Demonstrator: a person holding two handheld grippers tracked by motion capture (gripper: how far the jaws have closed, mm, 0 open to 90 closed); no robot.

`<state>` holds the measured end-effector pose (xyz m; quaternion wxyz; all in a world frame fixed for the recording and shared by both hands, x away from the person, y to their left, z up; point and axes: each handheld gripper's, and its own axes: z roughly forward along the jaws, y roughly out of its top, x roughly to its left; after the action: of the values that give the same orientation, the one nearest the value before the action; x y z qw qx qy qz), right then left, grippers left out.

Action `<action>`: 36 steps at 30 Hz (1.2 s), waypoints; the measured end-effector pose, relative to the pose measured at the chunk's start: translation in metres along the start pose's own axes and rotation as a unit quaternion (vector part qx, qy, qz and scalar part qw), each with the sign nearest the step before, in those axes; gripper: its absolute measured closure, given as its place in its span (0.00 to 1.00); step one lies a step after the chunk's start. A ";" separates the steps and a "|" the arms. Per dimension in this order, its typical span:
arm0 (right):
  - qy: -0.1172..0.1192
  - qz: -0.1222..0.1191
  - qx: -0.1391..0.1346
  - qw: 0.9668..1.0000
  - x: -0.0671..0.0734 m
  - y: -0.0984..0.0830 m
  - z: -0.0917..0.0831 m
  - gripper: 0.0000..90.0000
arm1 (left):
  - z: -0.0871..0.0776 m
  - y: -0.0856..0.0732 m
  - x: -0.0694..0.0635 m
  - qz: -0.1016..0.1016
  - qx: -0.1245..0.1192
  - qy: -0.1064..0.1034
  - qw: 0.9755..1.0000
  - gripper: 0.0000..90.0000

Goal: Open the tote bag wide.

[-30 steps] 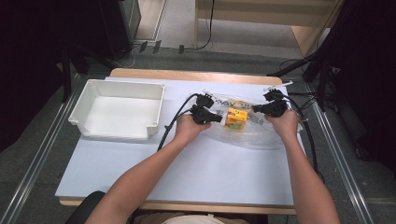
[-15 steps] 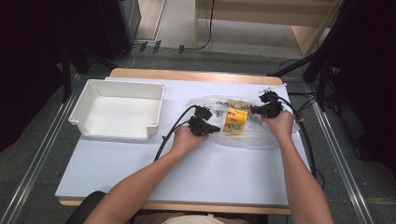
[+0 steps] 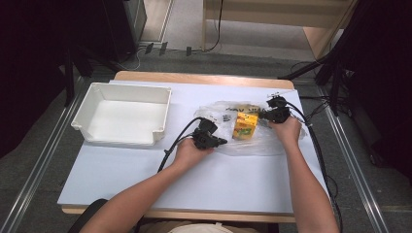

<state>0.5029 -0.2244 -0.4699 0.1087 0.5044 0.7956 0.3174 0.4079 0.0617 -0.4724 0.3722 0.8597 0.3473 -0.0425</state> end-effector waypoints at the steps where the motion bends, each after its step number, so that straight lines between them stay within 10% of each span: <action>1: -0.001 0.001 -0.004 1.000 0.000 0.000 0.001 1.00 | 0.000 -0.001 -0.001 0.000 -0.002 0.001 1.000 1.00; 29: -0.068 0.058 -0.004 0.996 -0.005 0.016 0.010 1.00 | -0.021 -0.036 -0.029 0.015 0.030 -0.038 0.999 1.00; 36: -0.037 0.042 0.004 0.998 0.002 0.016 0.003 1.00 | -0.030 -0.022 -0.027 0.011 0.005 -0.039 0.999 1.00</action>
<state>0.5151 -0.2166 -0.4615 0.1221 0.5490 0.7706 0.2996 0.3678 0.0770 -0.4549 0.3817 0.8631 0.3225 -0.0739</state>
